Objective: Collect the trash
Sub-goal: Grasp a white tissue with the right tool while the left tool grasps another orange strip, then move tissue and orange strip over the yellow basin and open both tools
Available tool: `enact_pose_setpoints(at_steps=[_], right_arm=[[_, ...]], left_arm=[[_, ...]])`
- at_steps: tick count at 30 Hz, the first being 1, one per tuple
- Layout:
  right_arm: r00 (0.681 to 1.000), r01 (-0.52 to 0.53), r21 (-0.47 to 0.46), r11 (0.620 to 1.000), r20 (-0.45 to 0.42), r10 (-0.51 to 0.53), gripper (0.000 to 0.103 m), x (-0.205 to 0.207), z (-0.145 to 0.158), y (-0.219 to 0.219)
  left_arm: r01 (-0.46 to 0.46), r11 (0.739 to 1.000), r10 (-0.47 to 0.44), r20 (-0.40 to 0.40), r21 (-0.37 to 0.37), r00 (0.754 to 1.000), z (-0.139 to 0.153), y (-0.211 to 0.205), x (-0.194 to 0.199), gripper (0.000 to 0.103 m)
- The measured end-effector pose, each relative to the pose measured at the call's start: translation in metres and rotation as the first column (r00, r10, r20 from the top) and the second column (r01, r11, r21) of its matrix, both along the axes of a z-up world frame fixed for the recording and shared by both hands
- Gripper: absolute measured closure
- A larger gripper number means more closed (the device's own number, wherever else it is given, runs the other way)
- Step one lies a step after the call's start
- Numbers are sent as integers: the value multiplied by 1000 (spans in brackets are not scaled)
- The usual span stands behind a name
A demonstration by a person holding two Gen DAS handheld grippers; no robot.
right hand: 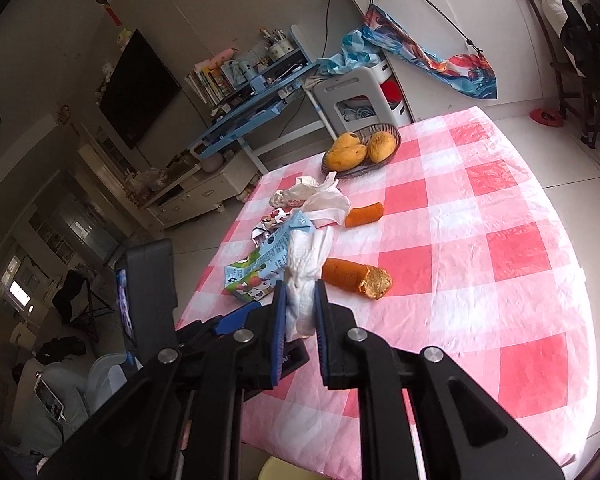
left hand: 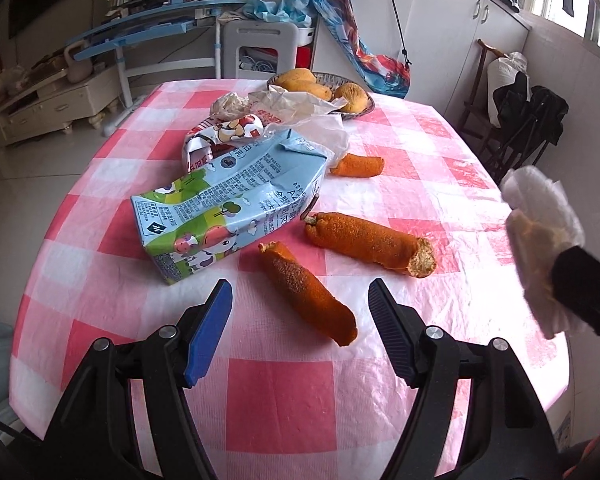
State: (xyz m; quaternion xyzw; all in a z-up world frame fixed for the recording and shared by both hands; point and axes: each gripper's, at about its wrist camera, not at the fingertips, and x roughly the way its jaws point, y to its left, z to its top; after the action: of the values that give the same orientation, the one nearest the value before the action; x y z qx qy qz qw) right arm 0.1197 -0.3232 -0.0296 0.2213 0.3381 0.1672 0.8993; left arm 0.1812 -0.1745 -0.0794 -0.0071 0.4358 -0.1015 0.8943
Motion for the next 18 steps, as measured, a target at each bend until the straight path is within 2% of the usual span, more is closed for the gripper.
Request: enact_pose_setpoints(at_steps=[2, 4, 7, 8, 14, 18], right_arm=[[1000, -2, 4, 1000, 1, 2, 88, 0, 0, 0], [1000, -2, 10, 1000, -4, 2, 89, 2, -2, -1], [1000, -3, 15, 1000, -10, 3, 89, 2, -4, -2], [1000, -6, 14, 1000, -11, 6, 88, 2, -5, -1], [999, -31, -20, 999, -26, 31, 89, -1, -9, 8], [996, -85, -52, 995, -44, 83, 88, -10, -11, 23]], left_arm=[[-8, 1000, 8, -11, 7, 1000, -4, 2, 2, 36], [-15, 1000, 15, -20, 3, 1000, -9, 7, 3, 44], [0, 1000, 0, -14, -11, 1000, -11, 15, 0, 72], [15, 1000, -15, -22, -26, 1000, -12, 18, -1, 87], [21, 996, -21, -1, -83, 1000, -4, 45, -22, 89], [26, 995, -25, 15, -96, 1000, 8, 69, -53, 89]])
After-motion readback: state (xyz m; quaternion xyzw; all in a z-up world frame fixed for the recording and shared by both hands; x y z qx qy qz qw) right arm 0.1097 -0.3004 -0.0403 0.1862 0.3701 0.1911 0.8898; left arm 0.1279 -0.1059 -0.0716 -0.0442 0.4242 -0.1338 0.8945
